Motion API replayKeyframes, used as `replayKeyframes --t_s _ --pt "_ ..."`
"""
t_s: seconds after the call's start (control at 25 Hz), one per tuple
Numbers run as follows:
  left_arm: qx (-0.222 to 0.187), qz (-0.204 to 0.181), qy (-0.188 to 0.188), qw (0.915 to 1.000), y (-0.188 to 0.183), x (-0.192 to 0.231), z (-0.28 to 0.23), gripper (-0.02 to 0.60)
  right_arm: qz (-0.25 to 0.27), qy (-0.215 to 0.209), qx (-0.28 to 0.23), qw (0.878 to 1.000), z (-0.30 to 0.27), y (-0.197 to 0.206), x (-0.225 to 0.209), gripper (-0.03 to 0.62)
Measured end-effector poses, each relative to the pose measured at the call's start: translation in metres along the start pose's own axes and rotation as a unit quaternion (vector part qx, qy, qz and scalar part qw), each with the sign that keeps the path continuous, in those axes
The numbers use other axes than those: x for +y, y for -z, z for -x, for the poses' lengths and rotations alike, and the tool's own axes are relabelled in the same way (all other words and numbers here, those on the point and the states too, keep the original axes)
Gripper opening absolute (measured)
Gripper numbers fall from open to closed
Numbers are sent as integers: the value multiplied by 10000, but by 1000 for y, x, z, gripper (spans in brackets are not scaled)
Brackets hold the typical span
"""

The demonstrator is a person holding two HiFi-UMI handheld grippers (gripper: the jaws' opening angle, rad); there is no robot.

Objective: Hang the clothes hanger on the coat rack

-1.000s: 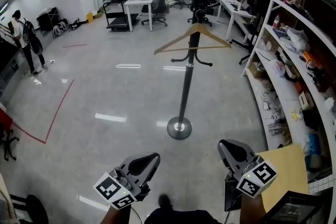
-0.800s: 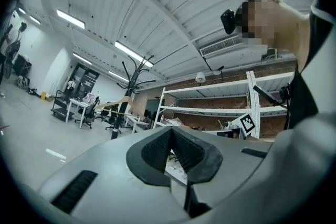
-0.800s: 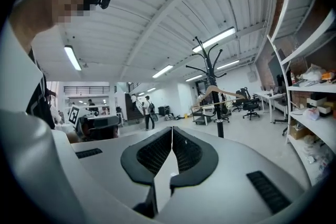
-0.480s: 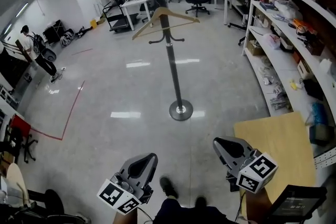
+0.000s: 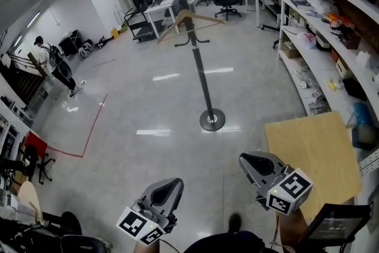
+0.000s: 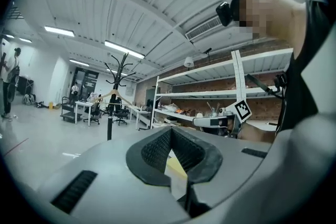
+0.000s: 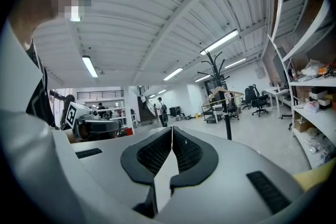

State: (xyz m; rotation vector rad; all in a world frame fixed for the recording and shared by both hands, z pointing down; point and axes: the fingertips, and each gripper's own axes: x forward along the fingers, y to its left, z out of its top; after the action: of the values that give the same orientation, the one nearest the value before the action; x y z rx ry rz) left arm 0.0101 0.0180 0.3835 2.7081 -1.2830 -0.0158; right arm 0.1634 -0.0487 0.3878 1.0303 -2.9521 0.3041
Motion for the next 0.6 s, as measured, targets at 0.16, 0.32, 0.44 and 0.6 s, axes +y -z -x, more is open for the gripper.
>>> replayKeyframes --t_s 0.16,0.32,0.44,0.6 --pt "-90 131 109 9998 12 -17 38 0 -7 134 75 9999 14 13 34 8" --pt "-137 624 252 9976 28 -31 98 -2 -174 114 57 9998 30 26 90 8" --pt "-95 407 63 9991 31 -25 138 -2 -117 172 33 9998 35 30 128 8" --pt "-12 297 -160 9994 42 -32 177 -2 -25 363 87 9993 57 33 169 8"
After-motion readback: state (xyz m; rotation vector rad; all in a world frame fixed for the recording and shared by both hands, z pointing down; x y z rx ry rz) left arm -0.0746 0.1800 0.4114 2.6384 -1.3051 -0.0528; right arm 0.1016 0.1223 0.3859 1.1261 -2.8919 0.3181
